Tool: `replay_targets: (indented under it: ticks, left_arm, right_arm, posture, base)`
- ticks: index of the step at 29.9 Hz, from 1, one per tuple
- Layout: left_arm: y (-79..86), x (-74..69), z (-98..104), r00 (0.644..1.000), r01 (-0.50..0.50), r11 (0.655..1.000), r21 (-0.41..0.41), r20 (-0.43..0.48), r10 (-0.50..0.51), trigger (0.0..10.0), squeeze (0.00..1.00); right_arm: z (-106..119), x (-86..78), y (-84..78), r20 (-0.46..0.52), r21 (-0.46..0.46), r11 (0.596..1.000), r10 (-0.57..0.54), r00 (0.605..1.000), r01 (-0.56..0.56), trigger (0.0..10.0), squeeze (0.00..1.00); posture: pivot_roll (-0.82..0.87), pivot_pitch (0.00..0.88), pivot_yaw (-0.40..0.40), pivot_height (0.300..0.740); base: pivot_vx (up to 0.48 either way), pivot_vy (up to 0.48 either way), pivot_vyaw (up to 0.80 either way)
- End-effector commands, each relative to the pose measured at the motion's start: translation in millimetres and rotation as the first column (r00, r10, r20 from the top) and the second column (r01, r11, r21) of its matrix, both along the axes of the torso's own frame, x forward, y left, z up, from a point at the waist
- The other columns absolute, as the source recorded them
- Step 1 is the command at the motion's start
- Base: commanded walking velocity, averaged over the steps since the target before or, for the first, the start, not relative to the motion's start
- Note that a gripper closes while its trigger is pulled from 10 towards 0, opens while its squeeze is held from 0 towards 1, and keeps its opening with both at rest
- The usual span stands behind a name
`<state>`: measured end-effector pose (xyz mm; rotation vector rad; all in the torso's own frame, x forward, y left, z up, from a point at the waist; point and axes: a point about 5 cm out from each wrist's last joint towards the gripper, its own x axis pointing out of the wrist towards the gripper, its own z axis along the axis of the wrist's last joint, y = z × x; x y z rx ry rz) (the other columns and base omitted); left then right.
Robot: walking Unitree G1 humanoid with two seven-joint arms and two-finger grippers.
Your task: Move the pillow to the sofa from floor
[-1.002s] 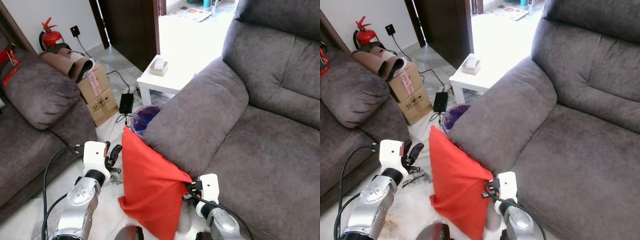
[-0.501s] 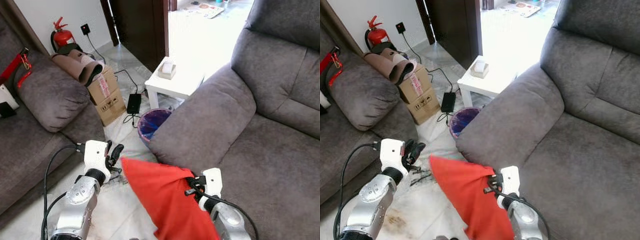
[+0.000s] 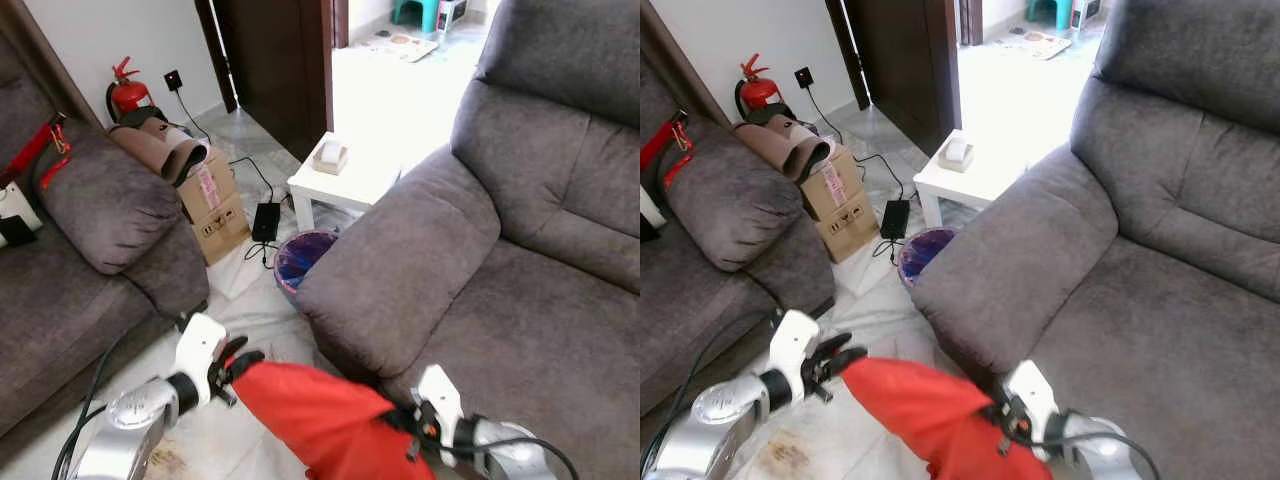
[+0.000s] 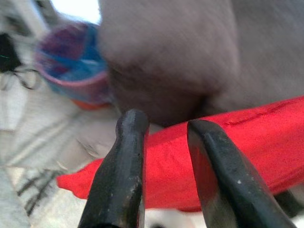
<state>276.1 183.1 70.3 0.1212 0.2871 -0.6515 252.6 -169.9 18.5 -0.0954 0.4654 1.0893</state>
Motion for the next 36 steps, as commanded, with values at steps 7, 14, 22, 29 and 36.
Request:
replay_targets:
  ticks: [7, 14, 22, 29, 36]
  left_arm:
    - [0.4, -25.2, -7.1, 0.942, 0.315, 0.946, 0.074, -0.146, -0.302, 10.0, 1.0]
    - [15.0, -40.9, -34.1, 0.846, 0.533, 0.729, 0.429, -0.263, -0.463, 10.0, 1.0]
    - [16.2, -50.9, -51.4, 0.772, 0.627, 0.581, 0.518, -0.32, -0.548, 10.0, 1.0]
    - [5.8, -42.8, -60.8, 0.809, 0.545, 0.582, 0.604, -0.195, -0.555, 10.0, 1.0]
    - [7.6, -51.9, -76.9, 0.806, 0.565, 0.588, 0.579, -0.233, -0.545, 10.0, 0.0]
  right_arm:
    - [15.6, -10.2, 14.7, 0.0, 0.009, 0.978, 0.211, 0.978, -0.211, 10.0, 0.0]
    - [20.4, -19.0, 27.2, -0.018, 0.015, 0.957, 0.291, 0.956, -0.291, 10.0, 0.0]
    - [29.2, -27.2, 38.0, -0.02, 0.029, 0.943, 0.333, 0.943, -0.333, 10.0, 0.0]
    - [41.4, -34.7, 38.0, -0.015, 0.043, 0.927, 0.373, 0.928, -0.372, 10.0, 0.0]
    - [51.1, -35.9, 39.8, 0.009, 0.036, 0.928, 0.37, 0.929, -0.371, 10.0, 0.0]
  posture:
    - [-0.01, 0.115, 0.094, 0.74]
    - [-0.01, 0.126, 0.096, 0.74]
    - [-0.02, 0.138, 0.09, 0.74]
    - [-0.03, 0.145, 0.083, 0.74]
    - [-0.04, 0.152, 0.078, 0.74]
  base:
    - [0.0, 0.0, 0.0]
    - [0.0, 0.0, 0.0]
    - [0.0, 0.0, 0.0]
    - [0.0, 0.0, 0.0]
    - [0.0, 0.0, 0.0]
